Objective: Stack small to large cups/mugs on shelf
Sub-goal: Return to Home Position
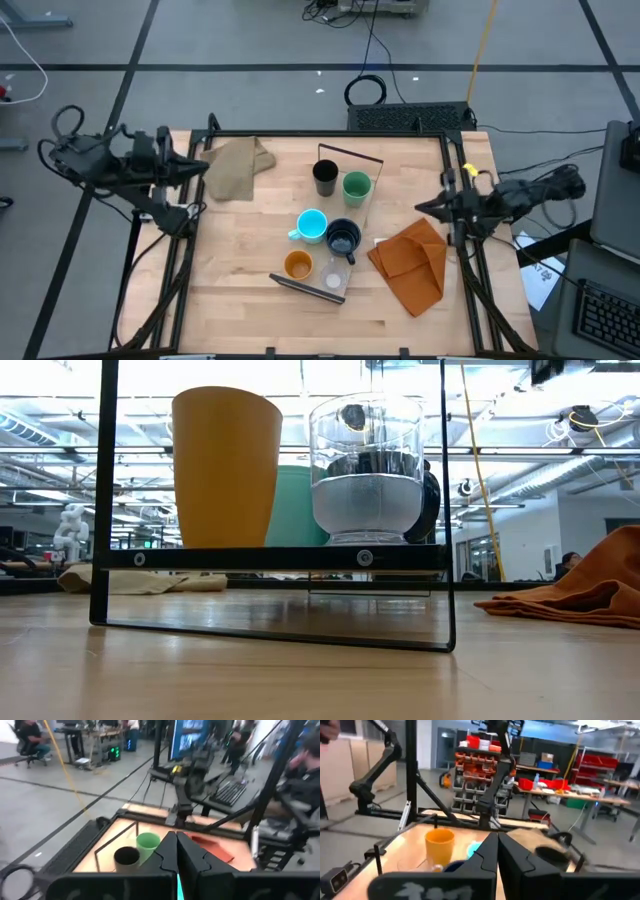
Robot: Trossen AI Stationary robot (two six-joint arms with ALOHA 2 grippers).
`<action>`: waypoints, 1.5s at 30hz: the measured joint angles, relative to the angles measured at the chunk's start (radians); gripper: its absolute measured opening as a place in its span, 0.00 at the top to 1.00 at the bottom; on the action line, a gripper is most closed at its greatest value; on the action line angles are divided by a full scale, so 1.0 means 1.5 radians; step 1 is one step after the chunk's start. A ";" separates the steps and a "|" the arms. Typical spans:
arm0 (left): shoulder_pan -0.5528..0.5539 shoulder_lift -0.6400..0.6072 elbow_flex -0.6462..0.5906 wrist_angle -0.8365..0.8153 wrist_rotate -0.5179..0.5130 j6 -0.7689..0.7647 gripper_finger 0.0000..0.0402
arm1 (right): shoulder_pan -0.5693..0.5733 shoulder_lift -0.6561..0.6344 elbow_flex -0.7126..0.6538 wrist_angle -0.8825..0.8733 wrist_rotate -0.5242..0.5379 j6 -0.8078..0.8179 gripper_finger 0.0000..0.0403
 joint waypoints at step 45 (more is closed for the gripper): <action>0.338 -0.255 -0.916 0.797 0.384 0.027 1.00 | -0.443 0.016 -0.359 0.288 -0.533 0.169 1.00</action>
